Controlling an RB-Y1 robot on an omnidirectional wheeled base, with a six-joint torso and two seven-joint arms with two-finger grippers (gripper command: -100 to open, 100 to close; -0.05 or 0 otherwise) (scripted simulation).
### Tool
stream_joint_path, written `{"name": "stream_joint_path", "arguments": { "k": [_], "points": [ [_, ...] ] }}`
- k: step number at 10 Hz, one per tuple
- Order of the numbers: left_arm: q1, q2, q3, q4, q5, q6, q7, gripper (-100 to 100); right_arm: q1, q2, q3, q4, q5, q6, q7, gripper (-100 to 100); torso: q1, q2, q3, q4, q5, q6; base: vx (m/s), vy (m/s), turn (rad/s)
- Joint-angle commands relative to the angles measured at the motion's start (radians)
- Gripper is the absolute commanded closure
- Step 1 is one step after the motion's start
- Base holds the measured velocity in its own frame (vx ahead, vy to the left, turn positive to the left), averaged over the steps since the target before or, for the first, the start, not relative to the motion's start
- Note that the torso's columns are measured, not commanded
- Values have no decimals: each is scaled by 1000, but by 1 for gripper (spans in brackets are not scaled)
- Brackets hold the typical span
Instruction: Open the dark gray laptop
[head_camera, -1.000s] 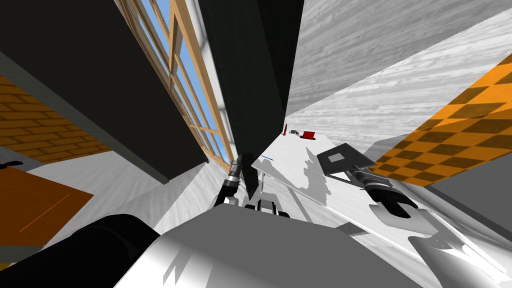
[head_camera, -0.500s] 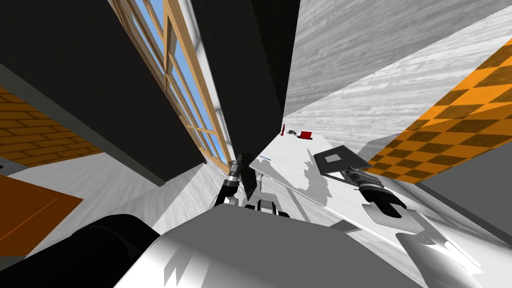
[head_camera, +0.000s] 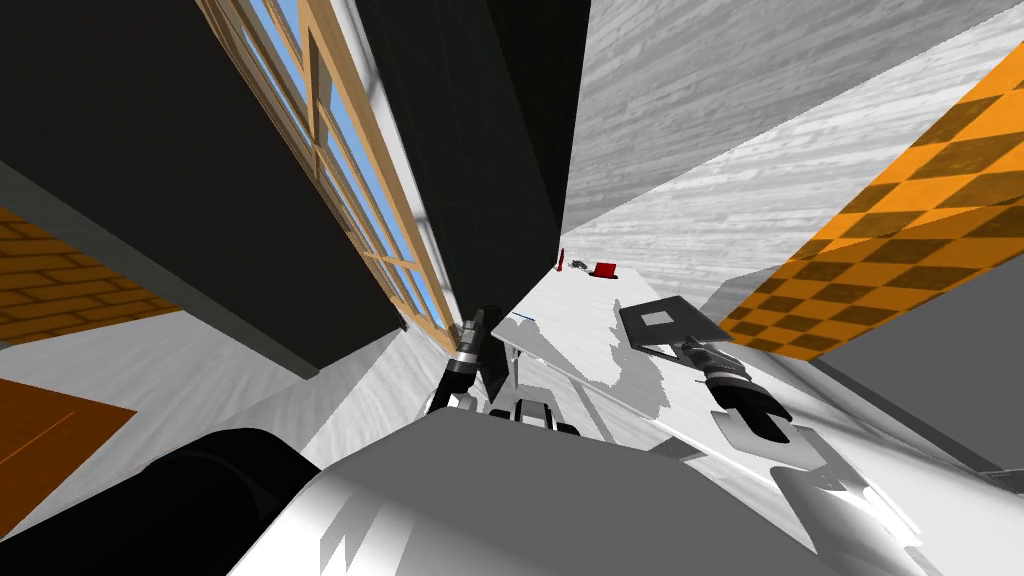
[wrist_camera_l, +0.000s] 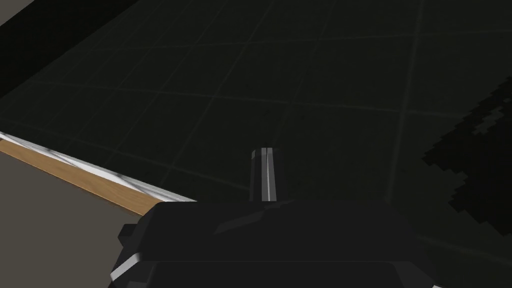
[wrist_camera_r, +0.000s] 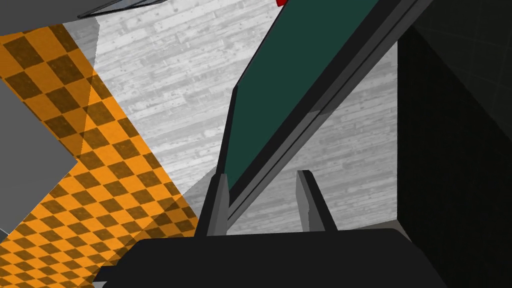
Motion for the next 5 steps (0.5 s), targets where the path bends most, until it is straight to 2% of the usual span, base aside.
{"name": "stream_joint_path", "arguments": {
  "k": [1,2,3,4,5],
  "points": [
    [0,0,0,0,0,0,0,0,18,67,12,16,-20,-26,-12,100,3,0,0,-1,-1,-2,44,-74,-35],
    [0,0,0,0,0,0,0,0,18,67,12,16,-20,-26,-12,100,3,-1,0,-3,-3,-1,23,-43,-24],
    [0,0,0,0,0,0,0,0,20,90,13,29,-32,-46,-19,100,5,-1,-1,-2,-1,-3,11,-45,-62],
    [0,0,0,0,0,0,0,0,-9,34,5,8,-33,-3,-37,-100,7,-1,0,-2,-1,-5,-51,-10,39],
    [0,0,0,0,0,0,0,0,-16,19,9,4,-35,15,-45,-100,11,6,3,5,7,0,-81,28,85]
  ]
}}
